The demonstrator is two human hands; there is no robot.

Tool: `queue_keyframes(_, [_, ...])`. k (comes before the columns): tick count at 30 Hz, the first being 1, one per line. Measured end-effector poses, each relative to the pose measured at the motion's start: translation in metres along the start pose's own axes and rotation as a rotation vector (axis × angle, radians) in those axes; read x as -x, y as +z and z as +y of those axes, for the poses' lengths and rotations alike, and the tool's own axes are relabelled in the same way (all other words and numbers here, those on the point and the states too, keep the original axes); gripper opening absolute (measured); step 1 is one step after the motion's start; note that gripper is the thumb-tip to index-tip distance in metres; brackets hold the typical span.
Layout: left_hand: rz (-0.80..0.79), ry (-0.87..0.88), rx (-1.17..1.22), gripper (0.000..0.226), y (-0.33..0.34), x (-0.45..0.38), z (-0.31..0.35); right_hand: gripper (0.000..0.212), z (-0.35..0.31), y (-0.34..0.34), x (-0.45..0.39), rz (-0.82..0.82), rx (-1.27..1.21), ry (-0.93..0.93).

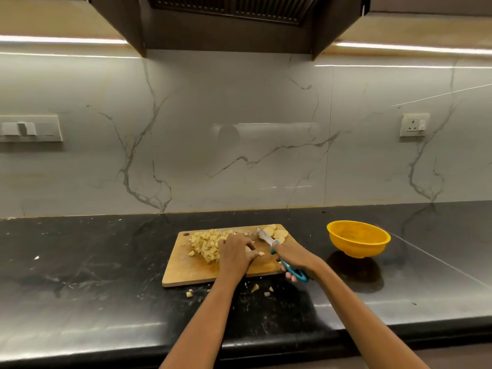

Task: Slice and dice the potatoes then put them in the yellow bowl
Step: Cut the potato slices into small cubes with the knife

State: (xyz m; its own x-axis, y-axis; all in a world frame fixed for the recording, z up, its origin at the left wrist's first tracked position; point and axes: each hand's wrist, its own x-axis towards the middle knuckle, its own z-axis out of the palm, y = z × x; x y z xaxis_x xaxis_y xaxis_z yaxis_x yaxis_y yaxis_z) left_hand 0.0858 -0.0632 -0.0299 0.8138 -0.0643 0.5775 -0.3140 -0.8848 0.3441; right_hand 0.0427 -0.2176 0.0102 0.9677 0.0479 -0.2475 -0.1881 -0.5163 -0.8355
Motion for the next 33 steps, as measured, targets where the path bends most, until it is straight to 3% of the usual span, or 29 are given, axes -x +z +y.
queue_keyframes(6, [0.255, -0.085, 0.173, 0.014, -0.005, -0.022, -0.018, 0.038, -0.008, -0.002, -0.014, -0.161, 0.076, -0.109])
queue_keyframes(9, [0.225, -0.056, 0.224, 0.013, -0.008, -0.029, -0.029, 0.038, -0.013, 0.001, -0.017, -0.256, 0.064, -0.167])
queue_keyframes(13, [0.159, -0.106, 0.227, 0.013, -0.007, -0.033, -0.036, 0.036, -0.013, -0.004, -0.025, -0.267, -0.002, -0.179])
queue_keyframes(20, [0.156, -0.009, 0.266, 0.018, -0.014, -0.032, -0.027, 0.036, -0.013, -0.009, -0.046, -0.060, -0.191, -0.250])
queue_keyframes(24, [-0.204, 0.092, 0.165, 0.030, -0.014, -0.024, -0.029, 0.038, -0.011, -0.007, -0.057, 0.073, -0.242, -0.330])
queue_keyframes(26, [-0.269, 0.065, 0.006, 0.037, -0.014, -0.021, -0.035, 0.038, -0.009, -0.008, -0.059, 0.127, -0.264, -0.360])
queue_keyframes(30, [-0.081, 0.059, -0.154, 0.024, -0.013, -0.021, -0.038, 0.036, -0.004, -0.007, -0.062, 0.221, -0.310, -0.402])
queue_keyframes(33, [0.096, 0.043, -0.070, 0.027, -0.010, -0.023, -0.031, 0.033, -0.002, -0.009, -0.062, 0.298, -0.315, -0.424])
